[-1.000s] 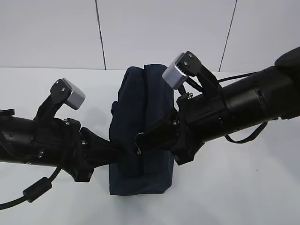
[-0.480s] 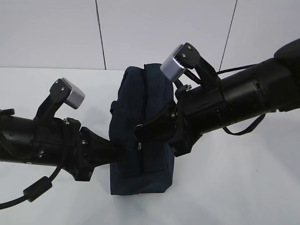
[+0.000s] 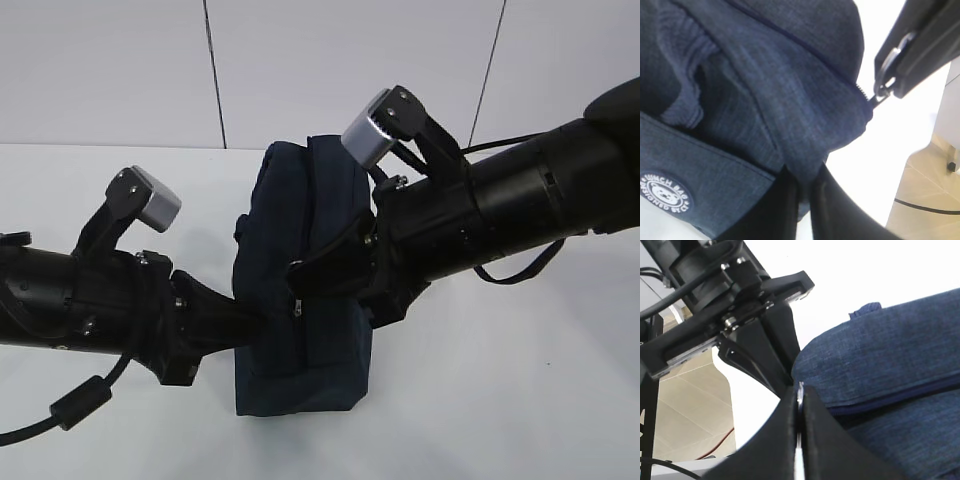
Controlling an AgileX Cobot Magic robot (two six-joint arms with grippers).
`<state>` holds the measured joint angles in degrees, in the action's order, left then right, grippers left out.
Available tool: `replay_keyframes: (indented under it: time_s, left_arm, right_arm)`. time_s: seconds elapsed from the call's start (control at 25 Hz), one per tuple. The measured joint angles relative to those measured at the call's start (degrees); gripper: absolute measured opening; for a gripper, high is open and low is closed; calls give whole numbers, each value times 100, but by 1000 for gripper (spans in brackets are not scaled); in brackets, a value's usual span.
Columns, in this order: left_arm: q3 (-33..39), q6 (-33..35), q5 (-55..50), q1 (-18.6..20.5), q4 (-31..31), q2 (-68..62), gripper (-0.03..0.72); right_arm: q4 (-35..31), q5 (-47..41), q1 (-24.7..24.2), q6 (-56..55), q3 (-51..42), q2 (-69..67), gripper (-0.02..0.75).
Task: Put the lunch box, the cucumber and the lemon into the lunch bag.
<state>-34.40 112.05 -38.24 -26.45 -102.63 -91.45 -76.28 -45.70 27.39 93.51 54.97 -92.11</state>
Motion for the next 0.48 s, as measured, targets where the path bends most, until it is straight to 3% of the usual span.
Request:
replay_keyframes:
  time_s: [0.48]
  left_arm:
    - [-12,0,-18,0,-41,0,13]
  right_arm:
    - [74,73,0,-22,271,0,20]
